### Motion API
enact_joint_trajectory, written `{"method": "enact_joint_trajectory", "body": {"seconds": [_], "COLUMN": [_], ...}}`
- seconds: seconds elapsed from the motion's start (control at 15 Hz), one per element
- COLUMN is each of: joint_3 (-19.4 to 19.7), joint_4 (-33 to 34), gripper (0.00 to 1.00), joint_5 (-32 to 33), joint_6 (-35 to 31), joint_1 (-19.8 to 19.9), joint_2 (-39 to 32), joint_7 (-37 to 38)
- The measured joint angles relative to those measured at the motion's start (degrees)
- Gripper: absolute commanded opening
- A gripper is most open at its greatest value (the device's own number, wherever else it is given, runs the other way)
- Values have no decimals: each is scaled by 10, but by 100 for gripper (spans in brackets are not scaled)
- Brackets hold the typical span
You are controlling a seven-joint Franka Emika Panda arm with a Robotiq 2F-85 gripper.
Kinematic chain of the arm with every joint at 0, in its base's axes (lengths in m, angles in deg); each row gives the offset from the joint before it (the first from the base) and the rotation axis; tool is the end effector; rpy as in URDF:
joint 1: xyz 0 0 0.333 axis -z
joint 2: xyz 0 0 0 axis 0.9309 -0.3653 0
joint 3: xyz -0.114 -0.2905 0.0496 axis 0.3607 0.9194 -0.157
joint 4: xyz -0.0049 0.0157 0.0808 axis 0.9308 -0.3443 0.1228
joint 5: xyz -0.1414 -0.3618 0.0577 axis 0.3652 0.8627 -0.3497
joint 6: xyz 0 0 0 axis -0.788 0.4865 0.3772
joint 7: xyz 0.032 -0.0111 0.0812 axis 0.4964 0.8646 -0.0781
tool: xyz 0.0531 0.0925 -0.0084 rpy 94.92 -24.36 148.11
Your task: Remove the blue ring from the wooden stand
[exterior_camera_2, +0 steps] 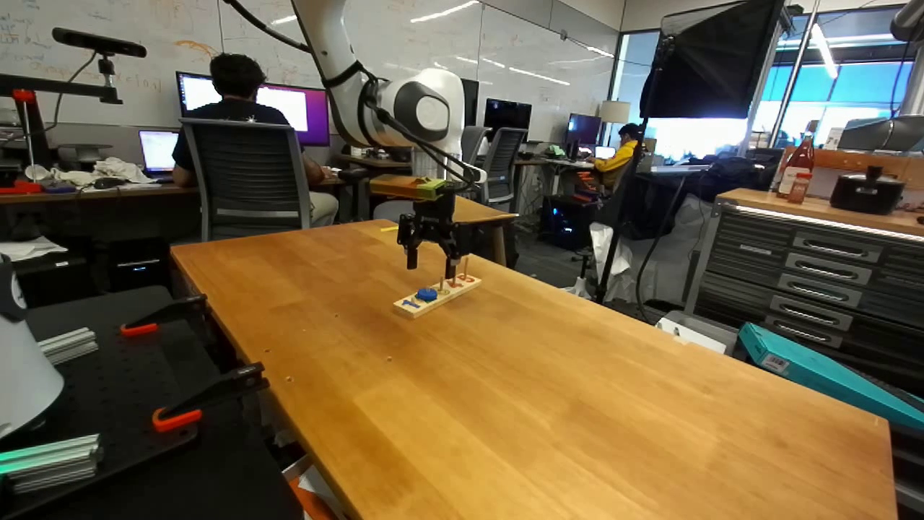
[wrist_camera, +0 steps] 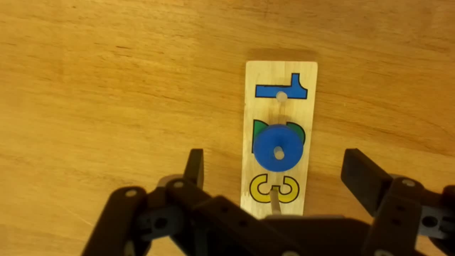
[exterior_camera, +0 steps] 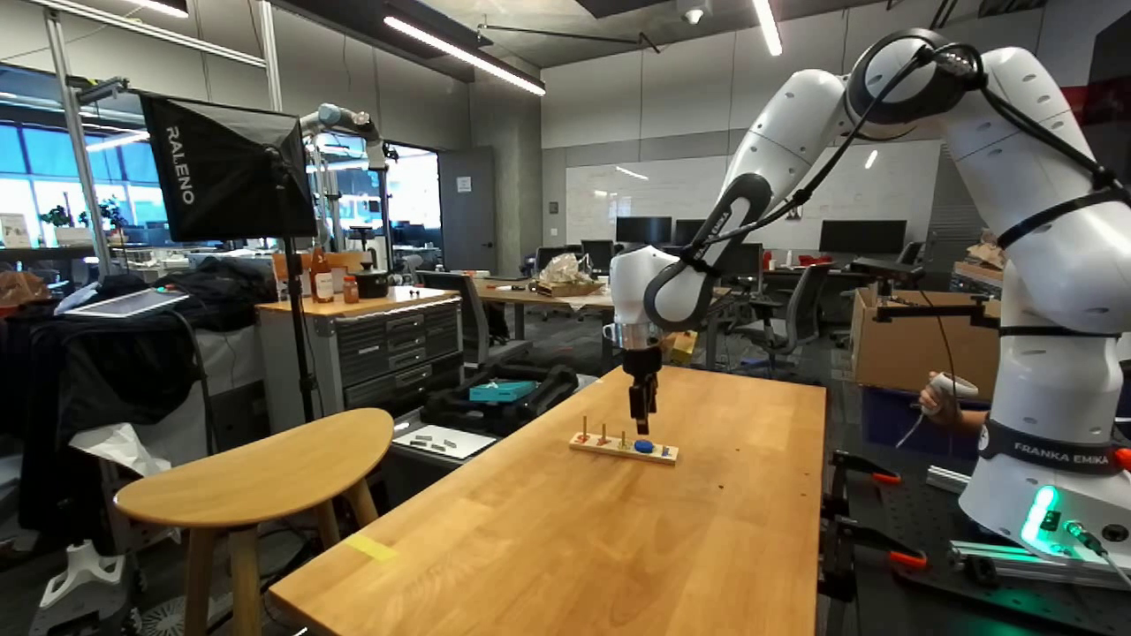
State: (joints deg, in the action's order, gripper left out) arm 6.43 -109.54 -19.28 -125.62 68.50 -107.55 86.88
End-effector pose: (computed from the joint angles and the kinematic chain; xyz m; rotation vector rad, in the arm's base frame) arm 0.5690 0.0092 0.1846 3.0106 0.3036 -0.1227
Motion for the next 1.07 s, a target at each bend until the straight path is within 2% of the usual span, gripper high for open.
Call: {"method": "enact_joint_trajectory", "body": {"seconds": [0.93,1.0,1.07], "joint_3": [-8,-8,-8], "joint_4": [-25,-25,-25], "gripper": [100,96,74], "joint_5": [-17,-18,-21], "joint_6": [-74,-77,-81], "joint_1": [0,0,0], "joint_2": [-29,-32,-33], "joint_7": [-15,-16,-17]}}
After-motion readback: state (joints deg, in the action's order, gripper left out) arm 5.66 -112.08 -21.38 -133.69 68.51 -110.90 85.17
